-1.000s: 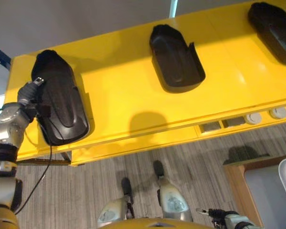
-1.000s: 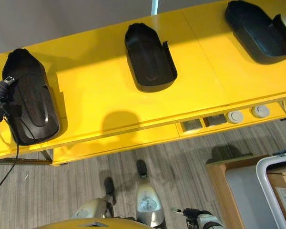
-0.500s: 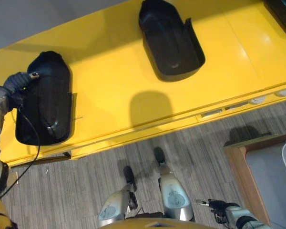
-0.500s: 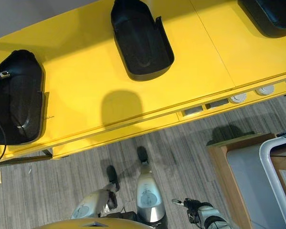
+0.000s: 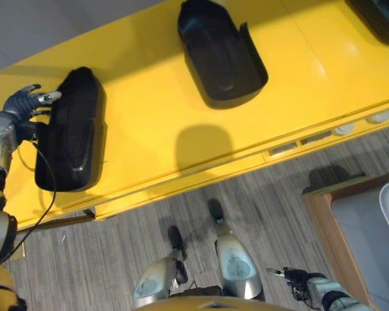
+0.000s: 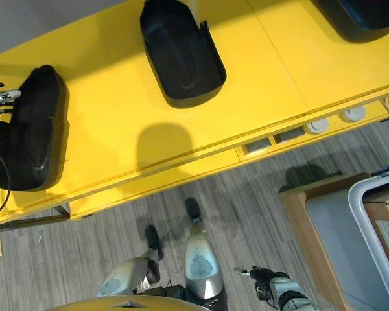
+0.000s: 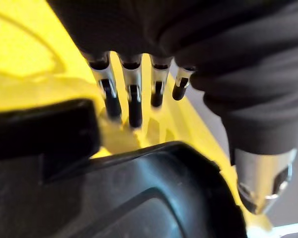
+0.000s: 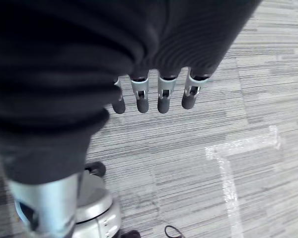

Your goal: Move parts from the plastic box to the shelf.

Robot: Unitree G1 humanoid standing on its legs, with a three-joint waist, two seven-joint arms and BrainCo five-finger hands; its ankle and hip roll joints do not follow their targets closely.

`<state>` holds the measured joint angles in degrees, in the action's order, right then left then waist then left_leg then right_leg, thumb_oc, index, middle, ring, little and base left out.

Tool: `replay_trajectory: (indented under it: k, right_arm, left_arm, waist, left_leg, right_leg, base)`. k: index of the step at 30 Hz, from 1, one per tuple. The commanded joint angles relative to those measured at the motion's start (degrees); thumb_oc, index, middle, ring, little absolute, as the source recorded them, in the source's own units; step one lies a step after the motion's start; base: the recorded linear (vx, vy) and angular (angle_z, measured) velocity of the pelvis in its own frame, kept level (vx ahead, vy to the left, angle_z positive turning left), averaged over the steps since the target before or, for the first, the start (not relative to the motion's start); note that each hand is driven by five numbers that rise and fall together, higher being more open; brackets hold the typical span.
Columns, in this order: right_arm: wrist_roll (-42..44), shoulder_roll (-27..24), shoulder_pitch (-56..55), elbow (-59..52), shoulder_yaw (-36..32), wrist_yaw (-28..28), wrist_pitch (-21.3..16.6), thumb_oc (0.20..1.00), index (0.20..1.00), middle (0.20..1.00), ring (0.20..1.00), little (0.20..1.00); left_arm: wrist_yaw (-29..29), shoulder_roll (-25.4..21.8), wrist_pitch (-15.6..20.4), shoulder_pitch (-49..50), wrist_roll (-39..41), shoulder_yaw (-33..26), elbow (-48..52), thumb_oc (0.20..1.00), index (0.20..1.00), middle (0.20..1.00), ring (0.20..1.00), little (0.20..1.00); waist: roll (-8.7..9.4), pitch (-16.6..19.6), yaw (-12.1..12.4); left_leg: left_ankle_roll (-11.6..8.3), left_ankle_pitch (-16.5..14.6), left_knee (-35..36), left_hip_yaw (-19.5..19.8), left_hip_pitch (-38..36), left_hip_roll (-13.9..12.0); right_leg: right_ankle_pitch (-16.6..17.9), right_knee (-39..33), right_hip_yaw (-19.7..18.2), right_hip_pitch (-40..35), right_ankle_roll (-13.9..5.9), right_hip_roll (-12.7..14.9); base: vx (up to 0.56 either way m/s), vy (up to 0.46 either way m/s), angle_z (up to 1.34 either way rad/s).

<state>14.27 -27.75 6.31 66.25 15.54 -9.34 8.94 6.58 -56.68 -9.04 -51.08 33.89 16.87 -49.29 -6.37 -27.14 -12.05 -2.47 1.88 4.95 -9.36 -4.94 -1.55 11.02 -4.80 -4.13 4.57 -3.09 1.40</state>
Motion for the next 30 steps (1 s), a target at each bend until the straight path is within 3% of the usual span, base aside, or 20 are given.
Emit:
replay_trajectory:
  k: [1, 2, 8, 9, 13, 17, 20, 21, 23, 28, 29, 30]
  right_arm:
    - [1.3, 1.2, -3.5, 2.2, 2.4, 1.6, -4.3, 1.000, 1.000, 1.000, 1.000, 1.000]
    - [1.5, 1.8, -3.5, 2.2, 2.0, 2.2, -5.4, 1.000, 1.000, 1.000, 1.000, 1.000]
    - [2.0, 3.1, -3.2, 2.4, 1.7, 2.6, -7.3, 1.000, 1.000, 1.000, 1.000, 1.000]
    - [2.3, 4.2, -2.4, 3.1, 1.8, 1.9, -6.5, 1.000, 1.000, 1.000, 1.000, 1.000]
    - [2.9, 5.2, -1.4, 3.6, 2.0, 1.8, -6.9, 1.000, 1.000, 1.000, 1.000, 1.000]
    - [7.3, 7.0, 0.1, 3.9, 1.2, 1.3, -4.6, 1.000, 1.000, 1.000, 1.000, 1.000]
    - [8.3, 8.6, 0.0, 4.1, 0.2, 2.2, -4.7, 1.000, 1.000, 1.000, 1.000, 1.000]
    - [7.4, 10.0, -1.2, 3.6, -0.6, 3.0, -4.1, 1.000, 1.000, 1.000, 1.000, 1.000]
    - [6.4, 10.6, -2.2, 3.5, -0.7, 3.2, -4.1, 1.000, 1.000, 1.000, 1.000, 1.000]
    - [4.3, 11.2, -3.4, 3.9, -1.1, 3.4, -3.0, 1.000, 1.000, 1.000, 1.000, 1.000]
    - [3.7, 11.0, -3.5, 4.2, -1.2, 3.0, -2.7, 1.000, 1.000, 1.000, 1.000, 1.000]
    - [3.5, 10.9, -3.6, 4.7, -1.2, 2.8, -2.9, 1.000, 1.000, 1.000, 1.000, 1.000]
  left_arm:
    - [-4.8, -3.6, 6.4, -1.5, 3.0, -2.9, 2.4, 1.000, 1.000, 1.000, 1.000, 1.000]
    - [-5.5, -3.2, 8.2, 0.2, 4.4, -5.1, 4.9, 1.000, 1.000, 1.000, 1.000, 1.000]
    - [-5.6, -2.2, 12.1, 5.0, 3.8, -8.8, 10.8, 1.000, 1.000, 1.000, 1.000, 1.000]
    - [-5.1, -1.3, 12.8, 6.8, 5.1, -10.0, 13.9, 1.000, 1.000, 1.000, 1.000, 1.000]
    - [-5.8, -0.2, 14.1, 7.5, 4.4, -9.8, 18.1, 1.000, 1.000, 1.000, 1.000, 1.000]
    - [-8.9, 3.7, 16.2, 13.0, 3.3, -11.6, 29.3, 1.000, 1.000, 1.000, 1.000, 1.000]
    - [-10.1, 8.9, 16.0, 21.6, 1.3, -15.6, 39.2, 1.000, 1.000, 1.000, 1.000, 1.000]
    - [-9.7, 16.1, 16.2, 32.6, -4.3, -18.2, 47.4, 1.000, 1.000, 1.000, 1.000, 1.000]
    - [-10.2, 19.1, 16.1, 37.0, -7.7, -17.5, 50.3, 1.000, 1.000, 1.000, 1.000, 1.000]
    - [-10.2, 25.5, 15.8, 46.7, -7.1, -16.2, 53.9, 1.000, 1.000, 1.000, 1.000, 1.000]
    - [-9.0, 26.8, 17.3, 49.1, -8.1, -14.7, 54.0, 0.906, 0.906, 0.906, 0.906, 0.906]
    - [-8.5, 27.2, 17.9, 50.4, -9.2, -13.5, 54.1, 0.576, 0.576, 0.576, 0.576, 0.576]
  waist:
    - [2.02, 6.3, 0.6]
    - [2.18, 8.4, 1.3]
    - [2.48, 13.0, 3.0]
    - [2.61, 15.8, 4.3]
    - [2.93, 17.5, 5.2]
    - [3.93, 19.1, 7.1]
    - [4.80, 19.3, 8.8]
    - [5.59, 19.0, 10.3]
    - [5.82, 18.8, 10.8]
    - [6.10, 17.5, 12.6]
    - [6.01, 17.0, 13.2]
    - [5.90, 16.8, 13.5]
  left_leg:
    - [2.61, -3.0, -0.9, 0.0, 2.7, 0.9]
    - [2.40, -3.1, -0.6, 0.1, 1.4, 1.0]
    - [1.91, -2.9, -0.3, 0.5, -0.8, 1.1]
    - [1.78, -3.0, 0.0, 0.7, -1.9, 1.0]
    - [1.86, -3.3, 0.0, 1.0, -2.7, 1.1]
    - [2.19, -3.9, 0.0, 2.2, -3.8, 1.3]
    - [2.38, -4.1, 0.0, 3.5, -4.0, 1.4]
    - [2.64, -4.0, 0.0, 4.5, -3.8, 1.5]
    - [2.75, -4.5, 0.0, 5.1, -3.9, 1.6]
    - [2.98, -4.6, 0.0, 6.0, -3.3, 1.8]
    - [2.96, -4.6, 0.0, 6.2, -3.1, 1.9]
    - [2.96, -4.6, 0.0, 6.4, -3.0, 1.9]
  right_leg:
    - [-9.1, 2.3, 1.0, -2.8, -0.61, 1.0]
    - [-8.8, 1.3, 1.8, -4.6, -0.77, 0.9]
    - [-8.3, -0.2, 3.0, -7.7, -1.04, 0.8]
    - [-8.5, -0.2, 3.7, -8.9, -1.20, 0.8]
    - [-8.8, -0.2, 4.4, -10.0, -1.15, 0.8]
    - [-9.3, -0.2, 5.4, -11.7, -0.88, 0.9]
    - [-9.6, -0.2, 6.3, -12.5, -0.74, 1.0]
    - [-9.4, -0.2, 7.0, -12.7, -0.64, 1.2]
    - [-9.7, -0.2, 7.5, -13.0, -0.87, 1.3]
    - [-9.6, -0.2, 8.8, -12.7, -0.85, 1.4]
    - [-9.6, -0.2, 9.4, -12.6, -0.89, 1.4]
    - [-9.5, -0.2, 9.7, -12.5, -0.88, 1.5]
  base:
    - [0.08, -0.075, 0.03]
    - [0.08, -0.064, 0.05]
    - [0.04, -0.035, 0.10]
    - [0.02, -0.053, 0.05]
    - [-0.03, -0.047, 0.07]
    - [-0.02, -0.066, 0.17]
    - [0.00, -0.078, 0.15]
    - [0.02, -0.058, 0.18]
    - [0.01, -0.036, 0.09]
    - [-0.01, 0.003, 0.20]
    - [-0.03, 0.014, 0.09]
    - [-0.03, 0.014, 0.16]
